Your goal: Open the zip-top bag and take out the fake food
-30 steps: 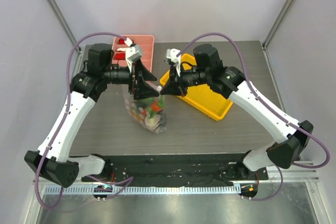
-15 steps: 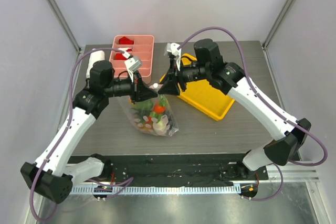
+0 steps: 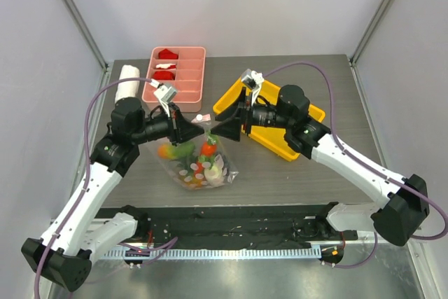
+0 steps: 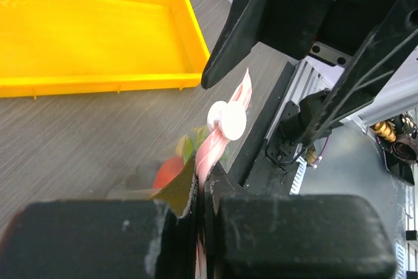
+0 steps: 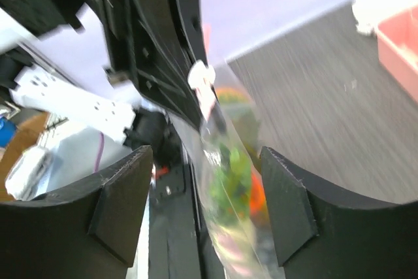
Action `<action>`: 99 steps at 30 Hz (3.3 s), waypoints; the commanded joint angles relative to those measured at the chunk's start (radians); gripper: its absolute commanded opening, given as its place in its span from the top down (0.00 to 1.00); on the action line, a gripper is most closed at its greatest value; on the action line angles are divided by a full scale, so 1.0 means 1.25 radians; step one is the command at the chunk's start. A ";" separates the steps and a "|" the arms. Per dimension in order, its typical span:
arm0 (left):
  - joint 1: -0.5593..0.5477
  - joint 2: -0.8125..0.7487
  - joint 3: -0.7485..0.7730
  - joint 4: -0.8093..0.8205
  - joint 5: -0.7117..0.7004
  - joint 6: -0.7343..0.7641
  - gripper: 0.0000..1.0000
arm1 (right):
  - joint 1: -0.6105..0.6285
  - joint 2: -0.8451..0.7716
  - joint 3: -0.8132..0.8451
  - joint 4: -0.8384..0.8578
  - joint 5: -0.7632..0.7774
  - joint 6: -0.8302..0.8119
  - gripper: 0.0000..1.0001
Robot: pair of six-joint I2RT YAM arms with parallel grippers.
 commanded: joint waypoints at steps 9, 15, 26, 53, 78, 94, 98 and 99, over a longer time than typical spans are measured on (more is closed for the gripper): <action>0.002 -0.031 0.002 0.066 0.006 -0.043 1.00 | 0.028 0.080 0.047 0.225 -0.010 0.103 0.60; 0.002 -0.045 0.028 0.016 -0.021 -0.030 0.85 | 0.030 0.117 0.074 0.191 -0.008 0.091 0.99; 0.002 0.009 0.178 -0.073 -0.016 -0.088 0.53 | 0.030 0.087 0.115 0.048 -0.106 -0.027 0.99; 0.002 0.022 0.194 -0.174 0.005 0.012 0.83 | 0.032 0.093 0.125 -0.011 -0.075 -0.046 0.99; 0.002 -0.521 0.024 -0.543 -0.486 -0.316 0.92 | -0.063 0.129 0.042 0.213 0.019 0.018 0.99; 0.002 -0.034 0.351 -0.477 -0.251 0.047 0.41 | -0.042 0.153 0.134 -0.047 -0.235 -0.246 0.98; 0.003 0.016 0.274 -0.380 -0.186 0.039 0.48 | -0.038 0.159 0.146 -0.067 -0.238 -0.257 0.99; 0.003 0.027 0.268 -0.381 -0.158 0.038 0.52 | -0.038 0.159 0.146 -0.074 -0.237 -0.261 0.98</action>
